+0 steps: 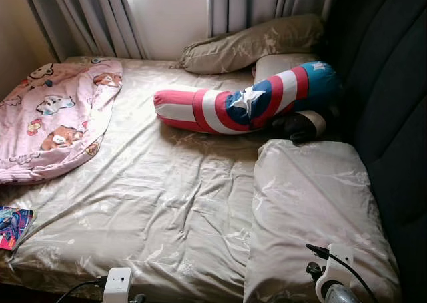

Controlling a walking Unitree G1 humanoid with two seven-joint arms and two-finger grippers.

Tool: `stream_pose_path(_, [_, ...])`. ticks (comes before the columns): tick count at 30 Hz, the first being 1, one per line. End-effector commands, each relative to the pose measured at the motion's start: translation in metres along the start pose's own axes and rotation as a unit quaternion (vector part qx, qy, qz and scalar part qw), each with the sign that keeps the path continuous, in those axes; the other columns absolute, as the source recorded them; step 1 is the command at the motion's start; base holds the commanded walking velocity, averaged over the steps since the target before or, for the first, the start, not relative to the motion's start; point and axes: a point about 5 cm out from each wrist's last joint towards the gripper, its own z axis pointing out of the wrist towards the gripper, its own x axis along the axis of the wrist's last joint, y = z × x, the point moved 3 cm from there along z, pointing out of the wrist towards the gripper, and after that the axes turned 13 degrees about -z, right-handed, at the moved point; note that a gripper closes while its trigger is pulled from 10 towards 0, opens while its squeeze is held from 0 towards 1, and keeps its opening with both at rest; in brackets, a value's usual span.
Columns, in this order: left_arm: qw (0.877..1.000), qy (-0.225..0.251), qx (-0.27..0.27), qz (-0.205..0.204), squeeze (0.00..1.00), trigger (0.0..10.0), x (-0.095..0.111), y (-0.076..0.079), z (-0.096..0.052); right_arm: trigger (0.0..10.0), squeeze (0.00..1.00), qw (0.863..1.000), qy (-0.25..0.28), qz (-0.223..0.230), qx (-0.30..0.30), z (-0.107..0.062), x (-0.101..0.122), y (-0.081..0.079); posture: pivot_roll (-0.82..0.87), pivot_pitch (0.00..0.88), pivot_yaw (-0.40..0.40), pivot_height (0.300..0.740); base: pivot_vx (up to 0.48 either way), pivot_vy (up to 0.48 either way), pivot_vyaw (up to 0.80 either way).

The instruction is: Clean up the room

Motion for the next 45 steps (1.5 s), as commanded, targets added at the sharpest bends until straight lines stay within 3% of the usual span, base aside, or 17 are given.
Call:
stream_pose_path(1, [1.0, -0.007, 0.006, 0.007, 0.0, 10.0, -0.001, -0.002, 0.0, 10.0, 0.0, 1.0, -0.002, 0.004, 0.001, 0.001, 0.002, -0.002, -0.03, 0.033, -0.006, 0.74, 0.0, 0.0, 0.0])
stream_pose_path(26, [1.0, -0.017, 0.006, -0.001, 0.0, 10.0, -0.006, 0.001, 0.0, 10.0, 0.0, 1.0, -0.01, 0.0, -0.005, 0.001, 0.001, 0.003, -0.02, 0.041, -0.027, 0.74, 0.0, 0.0, 0.0])
stream_pose_path(45, [1.0, -0.024, 0.004, 0.005, 0.0, 10.0, -0.009, 0.0, -0.001, 10.0, 0.0, 1.0, -0.022, -0.012, 0.0, 0.0, -0.004, 0.001, -0.03, 0.031, -0.017, 0.74, 0.0, 0.361, 0.0])
